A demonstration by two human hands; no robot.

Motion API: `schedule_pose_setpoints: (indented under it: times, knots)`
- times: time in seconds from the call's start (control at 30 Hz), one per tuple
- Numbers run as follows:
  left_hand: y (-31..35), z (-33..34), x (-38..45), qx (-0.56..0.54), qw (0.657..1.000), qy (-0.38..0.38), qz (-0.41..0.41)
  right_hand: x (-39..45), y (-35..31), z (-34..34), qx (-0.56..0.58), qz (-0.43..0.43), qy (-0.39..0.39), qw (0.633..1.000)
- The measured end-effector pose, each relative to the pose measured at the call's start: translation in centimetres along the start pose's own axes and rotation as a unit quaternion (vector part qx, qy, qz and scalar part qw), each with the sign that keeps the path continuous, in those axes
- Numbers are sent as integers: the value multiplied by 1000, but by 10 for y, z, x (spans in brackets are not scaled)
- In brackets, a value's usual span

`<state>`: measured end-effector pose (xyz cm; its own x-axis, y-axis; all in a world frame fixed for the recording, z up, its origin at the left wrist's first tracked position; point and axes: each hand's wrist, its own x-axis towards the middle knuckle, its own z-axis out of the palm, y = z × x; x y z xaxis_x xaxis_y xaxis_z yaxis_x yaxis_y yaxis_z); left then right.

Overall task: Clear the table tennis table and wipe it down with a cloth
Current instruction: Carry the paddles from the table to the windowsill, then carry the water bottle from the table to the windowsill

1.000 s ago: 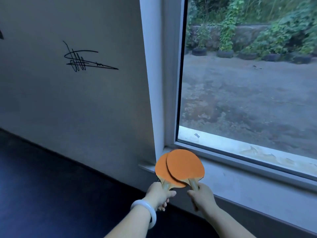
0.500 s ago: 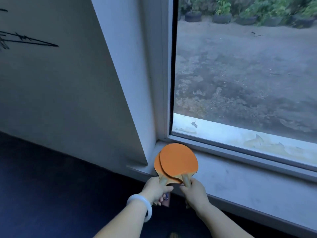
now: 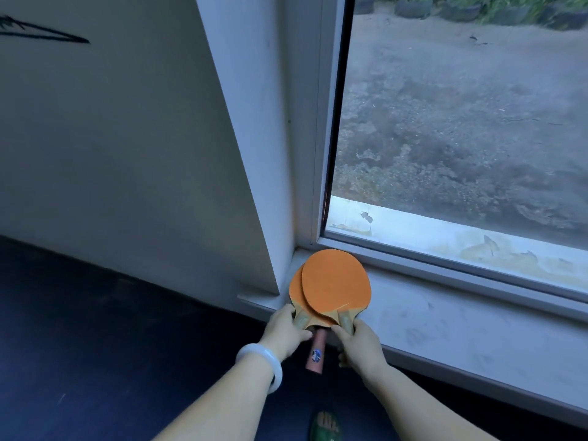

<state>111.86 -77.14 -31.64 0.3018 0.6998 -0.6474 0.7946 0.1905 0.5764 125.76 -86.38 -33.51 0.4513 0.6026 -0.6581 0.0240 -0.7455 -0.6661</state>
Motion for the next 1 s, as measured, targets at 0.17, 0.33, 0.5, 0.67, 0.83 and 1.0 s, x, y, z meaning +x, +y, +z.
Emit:
schedule_pose_setpoints:
  times: [0.17,0.33,0.5,0.67,0.83,1.0]
  knots:
    - [-6,5,0,44,999,26,8,0,0,3,-100,-31,-7,994]
    - [-3,11,1,55,998,38,19,0,-2,6,-120,-19,-18,992]
    - [-2,13,2,73,996,41,21,1,-5,3,-137,-26,-37,990]
    - [-2,8,2,81,996,38,22,1,-6,3,-139,-31,-46,989]
    - [-1,-2,0,76,996,39,30,0,-9,-7,-231,-55,-36,971]
    - [-4,-20,-8,46,997,48,31,-4,-28,-19,-272,-101,12,957]
